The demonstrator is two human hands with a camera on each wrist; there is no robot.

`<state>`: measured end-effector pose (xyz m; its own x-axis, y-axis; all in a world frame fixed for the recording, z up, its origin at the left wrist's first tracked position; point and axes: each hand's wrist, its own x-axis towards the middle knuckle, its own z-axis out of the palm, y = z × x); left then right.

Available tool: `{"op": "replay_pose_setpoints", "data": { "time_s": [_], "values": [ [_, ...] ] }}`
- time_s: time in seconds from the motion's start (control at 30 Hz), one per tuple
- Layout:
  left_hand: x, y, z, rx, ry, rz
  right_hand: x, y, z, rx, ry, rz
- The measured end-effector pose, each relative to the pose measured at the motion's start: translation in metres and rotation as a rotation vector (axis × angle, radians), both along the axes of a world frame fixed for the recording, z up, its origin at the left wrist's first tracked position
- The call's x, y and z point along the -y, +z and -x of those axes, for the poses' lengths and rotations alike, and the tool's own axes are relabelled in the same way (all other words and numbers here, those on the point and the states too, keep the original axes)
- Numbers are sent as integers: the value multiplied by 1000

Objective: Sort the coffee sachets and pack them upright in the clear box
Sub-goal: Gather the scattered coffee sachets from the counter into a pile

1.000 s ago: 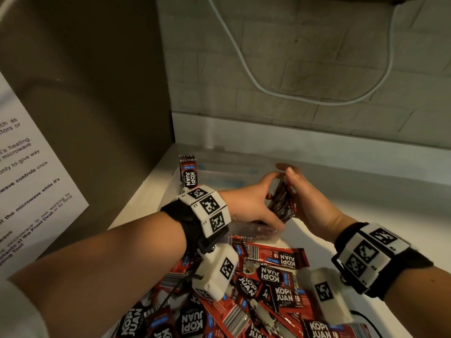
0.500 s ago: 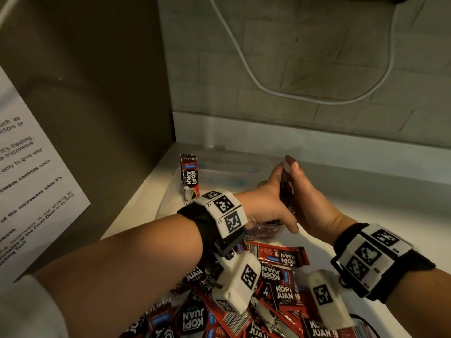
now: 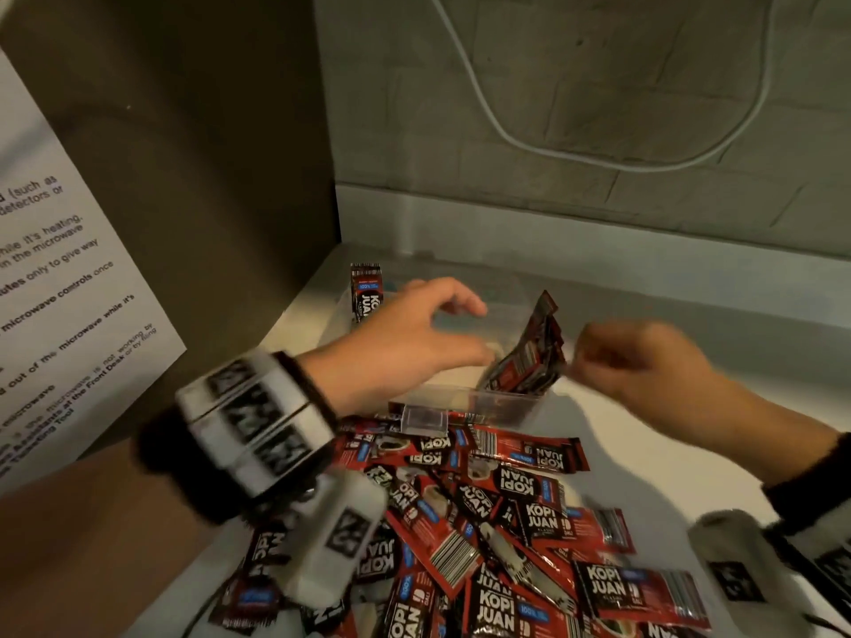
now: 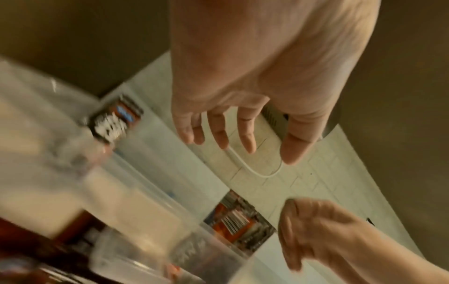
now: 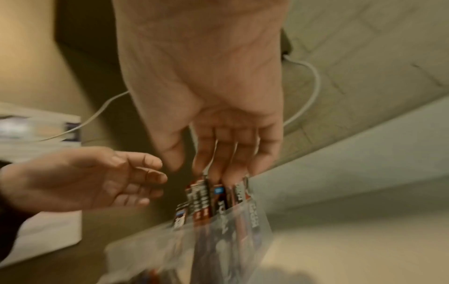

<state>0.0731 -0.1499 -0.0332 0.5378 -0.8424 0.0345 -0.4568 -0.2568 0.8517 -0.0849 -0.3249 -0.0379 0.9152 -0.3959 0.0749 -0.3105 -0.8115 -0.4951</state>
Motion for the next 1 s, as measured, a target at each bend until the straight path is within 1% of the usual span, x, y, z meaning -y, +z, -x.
{"op": "replay_pose_setpoints", "data": {
  "time_s": [0.07, 0.1, 0.13, 0.17, 0.23, 0.3, 0.33, 0.4, 0.47, 0.53, 0.6, 0.67, 0.77, 0.83, 0.93, 1.0],
  "values": [
    [-30, 3, -2, 124, -37, -45, -19, -2, 11, -332, 261, 145],
    [-42, 3, -2, 160, -74, -97, -27, -8, 14, -428, 355, 216],
    [-53, 1, -1, 183, -120, -173, -36, -16, 16, -455, 410, 264],
    [-62, -2, 2, 222, -171, -280, -44, -24, 16, -442, 426, 270],
    [-71, -9, 8, 382, -283, -498, -56, -40, 11, -401, 428, 275],
    [-73, -22, 14, 540, -320, -621, -61, -50, 2, -386, 408, 356],
    [-72, -28, 17, 600, -298, -656, -62, -52, -2, -391, 393, 396],
    [-69, -38, 19, 705, -200, -701, -59, -49, -6, -422, 371, 426],
    [-68, -45, 16, 748, -97, -733, -55, -40, -5, -436, 359, 383],
    [-69, -50, 11, 717, -50, -744, -49, -28, -2, -386, 358, 296],
    [-71, -54, 6, 672, -59, -738, -42, -21, 0, -341, 338, 202],
    [-74, -56, 0, 643, -67, -716, -37, -23, 0, -310, 304, 195],
    [-77, -52, -12, 580, -88, -702, -40, -32, 0, -356, 273, 311],
    [-82, -43, -19, 514, -105, -721, -45, -41, -1, -443, 313, 426],
    [-94, -29, -30, 330, -79, -708, -48, -52, -1, -514, 336, 528],
    [-105, -19, -37, 260, -69, -714, -46, -55, -2, -512, 316, 541]
  ]
}}
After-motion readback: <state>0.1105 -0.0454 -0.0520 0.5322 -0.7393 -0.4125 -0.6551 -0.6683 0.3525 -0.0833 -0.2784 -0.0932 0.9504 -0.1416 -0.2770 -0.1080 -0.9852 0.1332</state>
